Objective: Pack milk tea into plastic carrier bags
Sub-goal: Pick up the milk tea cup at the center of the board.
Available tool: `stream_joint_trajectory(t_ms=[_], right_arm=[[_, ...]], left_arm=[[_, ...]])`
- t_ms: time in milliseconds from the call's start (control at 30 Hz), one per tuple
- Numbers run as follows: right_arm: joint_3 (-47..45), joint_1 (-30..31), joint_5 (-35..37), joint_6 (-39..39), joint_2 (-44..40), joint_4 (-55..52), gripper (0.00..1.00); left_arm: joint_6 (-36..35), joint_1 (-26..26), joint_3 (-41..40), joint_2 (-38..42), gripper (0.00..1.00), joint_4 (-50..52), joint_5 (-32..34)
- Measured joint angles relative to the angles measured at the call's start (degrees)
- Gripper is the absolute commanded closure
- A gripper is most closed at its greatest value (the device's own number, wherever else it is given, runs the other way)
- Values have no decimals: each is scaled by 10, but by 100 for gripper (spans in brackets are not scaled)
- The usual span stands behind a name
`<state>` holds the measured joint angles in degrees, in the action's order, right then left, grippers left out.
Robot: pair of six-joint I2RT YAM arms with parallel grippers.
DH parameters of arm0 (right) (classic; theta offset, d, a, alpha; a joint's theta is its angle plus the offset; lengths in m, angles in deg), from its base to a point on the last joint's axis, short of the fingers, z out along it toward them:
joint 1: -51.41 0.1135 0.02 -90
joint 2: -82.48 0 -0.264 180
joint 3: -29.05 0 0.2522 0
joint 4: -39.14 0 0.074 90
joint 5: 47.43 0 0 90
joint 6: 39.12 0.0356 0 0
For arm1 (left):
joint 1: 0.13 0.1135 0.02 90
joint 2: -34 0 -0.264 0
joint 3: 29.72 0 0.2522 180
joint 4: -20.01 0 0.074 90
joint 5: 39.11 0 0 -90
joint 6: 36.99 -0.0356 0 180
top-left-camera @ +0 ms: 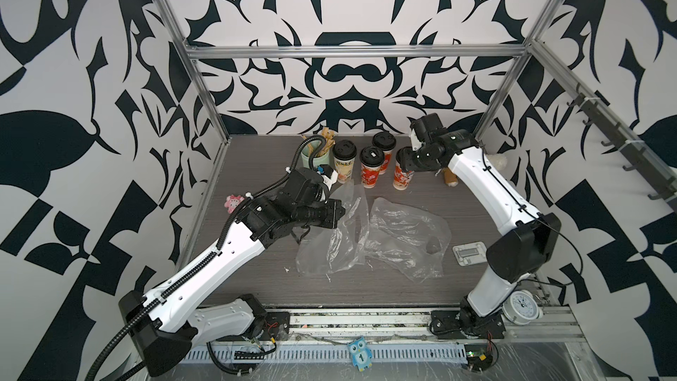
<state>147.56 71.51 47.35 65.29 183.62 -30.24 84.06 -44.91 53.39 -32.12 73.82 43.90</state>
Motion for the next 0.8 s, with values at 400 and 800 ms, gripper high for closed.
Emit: stream_joint_trajectory(t_ms=[400, 800], right_arm=[[154, -36, 6, -37, 166, -50, 13], [188, -43, 15, -46, 179, -68, 10]], left_arm=[[-2, 5, 0, -14, 100, -5, -17], [2, 5, 0, -19, 100, -18, -27]])
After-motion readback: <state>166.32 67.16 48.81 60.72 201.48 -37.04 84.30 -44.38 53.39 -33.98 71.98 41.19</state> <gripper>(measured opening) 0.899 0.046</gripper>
